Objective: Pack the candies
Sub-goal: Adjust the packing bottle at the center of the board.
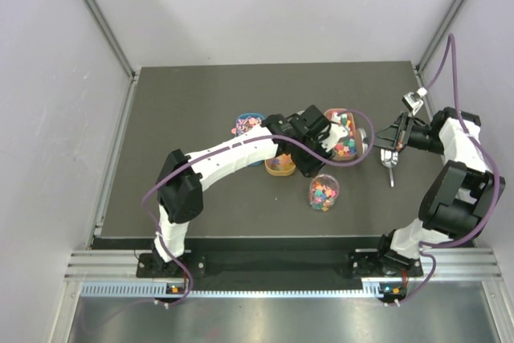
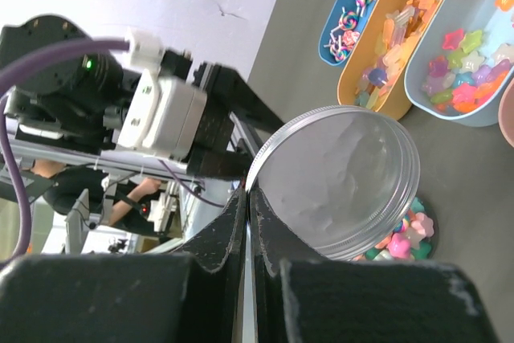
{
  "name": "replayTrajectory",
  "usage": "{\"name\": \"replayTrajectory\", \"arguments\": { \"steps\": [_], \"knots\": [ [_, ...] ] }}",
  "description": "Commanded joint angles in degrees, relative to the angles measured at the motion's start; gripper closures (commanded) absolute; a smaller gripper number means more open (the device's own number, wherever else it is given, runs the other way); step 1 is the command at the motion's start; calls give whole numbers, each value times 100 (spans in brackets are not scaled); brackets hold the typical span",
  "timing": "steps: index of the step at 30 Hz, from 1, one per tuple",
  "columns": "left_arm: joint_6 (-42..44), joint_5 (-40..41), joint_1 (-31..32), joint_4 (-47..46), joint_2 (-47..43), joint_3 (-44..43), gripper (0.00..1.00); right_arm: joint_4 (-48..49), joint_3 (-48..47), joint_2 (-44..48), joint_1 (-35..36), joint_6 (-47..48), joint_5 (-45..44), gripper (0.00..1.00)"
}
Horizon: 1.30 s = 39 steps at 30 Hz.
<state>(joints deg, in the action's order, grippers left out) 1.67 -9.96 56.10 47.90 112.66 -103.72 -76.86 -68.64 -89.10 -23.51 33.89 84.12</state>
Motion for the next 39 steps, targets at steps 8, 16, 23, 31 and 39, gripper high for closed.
{"name": "replayTrajectory", "arguments": {
  "steps": [8,16,23,31,39],
  "knots": [
    [0,-252,156,70,63,45,53,-92,-114,7,-137,267,861,100],
    [9,-156,165,-9,467,-87,54,-92,-62,77,-216,241,861,100],
    [17,-270,156,-9,546,-131,87,-22,0,77,-260,188,852,100],
    [78,247,77,-61,248,62,100,31,44,51,-295,179,861,100],
    [316,1117,-46,-237,414,-95,100,40,9,-11,-304,188,852,100]
  ]
}}
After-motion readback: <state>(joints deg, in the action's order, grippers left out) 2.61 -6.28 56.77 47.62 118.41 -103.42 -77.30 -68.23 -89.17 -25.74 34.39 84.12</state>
